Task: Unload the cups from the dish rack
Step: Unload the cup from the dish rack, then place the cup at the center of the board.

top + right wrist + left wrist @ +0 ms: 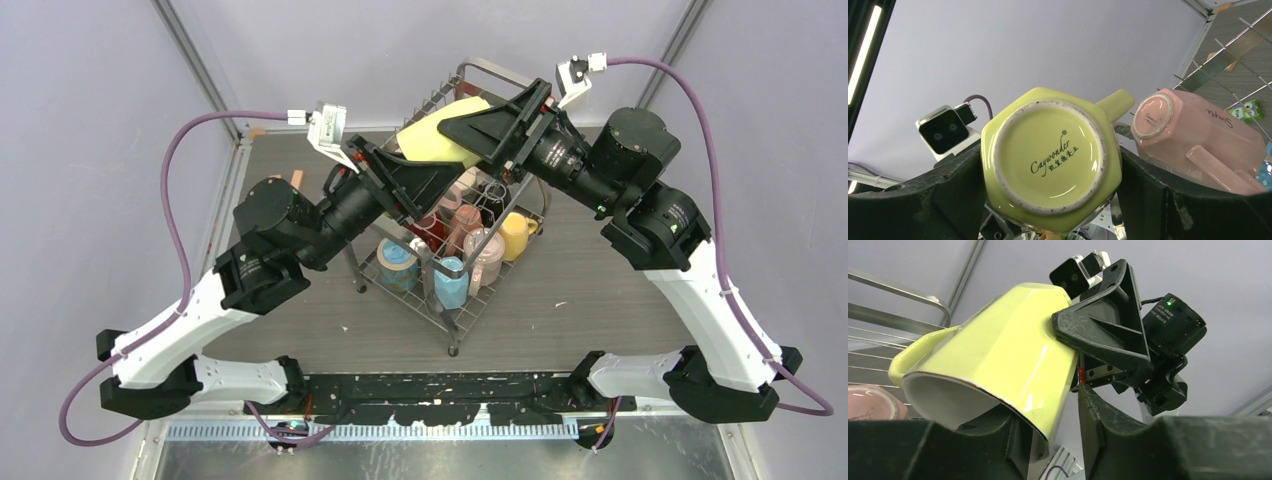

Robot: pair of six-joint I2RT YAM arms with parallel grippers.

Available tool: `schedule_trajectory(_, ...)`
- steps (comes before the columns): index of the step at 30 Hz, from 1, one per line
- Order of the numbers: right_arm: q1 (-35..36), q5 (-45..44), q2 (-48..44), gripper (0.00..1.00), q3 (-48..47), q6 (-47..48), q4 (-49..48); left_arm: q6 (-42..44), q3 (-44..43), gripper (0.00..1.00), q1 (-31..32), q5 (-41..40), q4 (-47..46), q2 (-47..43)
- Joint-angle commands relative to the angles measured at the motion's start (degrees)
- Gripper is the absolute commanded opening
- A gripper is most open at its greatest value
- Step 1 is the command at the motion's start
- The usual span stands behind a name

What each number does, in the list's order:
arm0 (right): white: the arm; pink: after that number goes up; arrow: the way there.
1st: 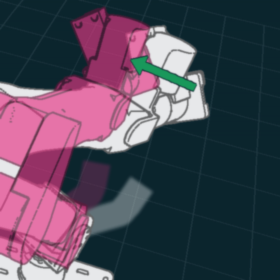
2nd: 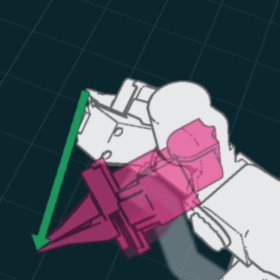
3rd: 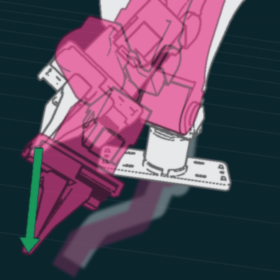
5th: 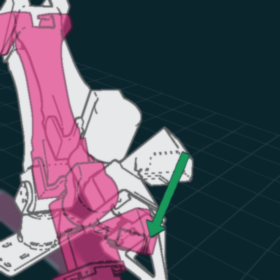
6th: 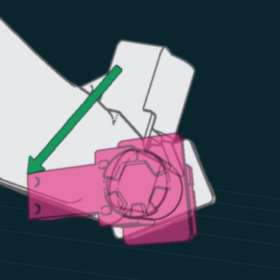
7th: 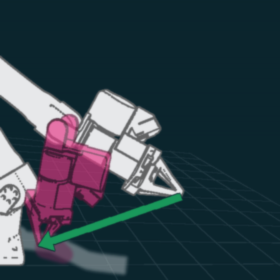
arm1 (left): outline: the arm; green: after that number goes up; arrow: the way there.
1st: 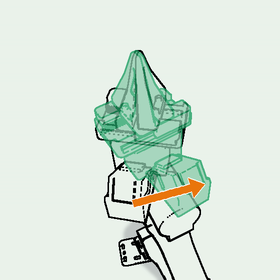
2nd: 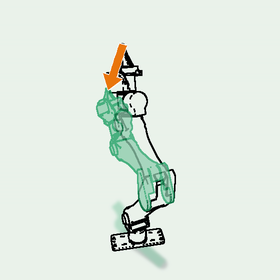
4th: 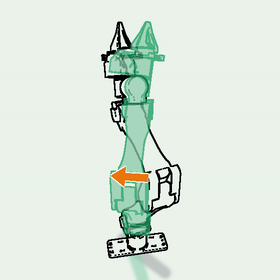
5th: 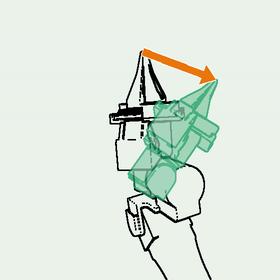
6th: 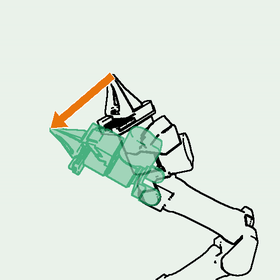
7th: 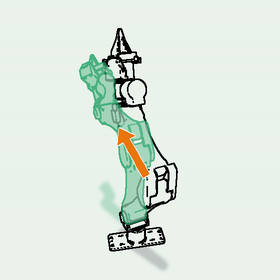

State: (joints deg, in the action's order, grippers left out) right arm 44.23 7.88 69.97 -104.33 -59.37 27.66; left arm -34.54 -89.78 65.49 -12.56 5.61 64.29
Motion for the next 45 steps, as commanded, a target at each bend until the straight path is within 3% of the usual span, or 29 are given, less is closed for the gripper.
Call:
schedule_trajectory(1,0.43,1.0,-2.2,0.28,-1.65,-1.28,-8.24,-0.03,-2.2,0.31,-0.23,0.68,-4.65,-0.14)
schedule_trajectory(3,0.52,1.0,-2.6,0.28,-1.19,-1.11,-8.16,0.13,-2.37,0.05,-0.2,0.66,-4.7,0.03)
schedule_trajectory(4,0.44,1.02,-2.9,0.28,-0.9,-0.9,-8.03,0.22,-2.49,0.01,-0.27,0.6,-4.76,0.11)
schedule_trajectory(6,0.43,1.04,-3.51,0.36,-0.05,-0.55,-7.7,0.8,-2.75,0.0,-0.2,1.56,-5.17,0.22)
schedule_trajectory(11,0.5,0.96,-4.89,0.89,0.7,1.36,-6.2,1.95,-2.57,0.0,-0.19,3.48,-5.34,-0.07)
schedule_trajectory(12,0.44,0.93,-5.16,0.97,1.04,1.62,-6.2,2.27,-2.41,0.0,-0.22,3.64,-6.75,-0.24)
schedule_trajectory(13,0.42,0.78,-5.58,0.99,1.45,2.1,-6.11,2.56,-2.2,0.0,-0.24,3.57,-7.06,-0.56)
schedule_trajectory(23,0.5,-1.97,-12.26,1.0,6.95,5.68,-5.27,8.32,-4.14,0.0,-0.24,1.92,-5.08,-2.23)
schedule_trajectory(32,0.46,-7.01,-19.21,1.0,9.09,11.73,6.7,16.43,-8.59,0.0,-0.2,-2.07,5.82,-5.74)
schedule_trajectory(40,0.43,-14.71,-26.52,1.0,10.42,15.82,15.77,24.22,-13.35,0.0,-0.26,-12.95,18.77,-12.24)
schedule_trajectory(45,0.46,-19.04,-30.75,1.0,14.26,17.46,20.9,27.86,-13.83,0.0,-0.19,-24.08,24.98,-14.89)
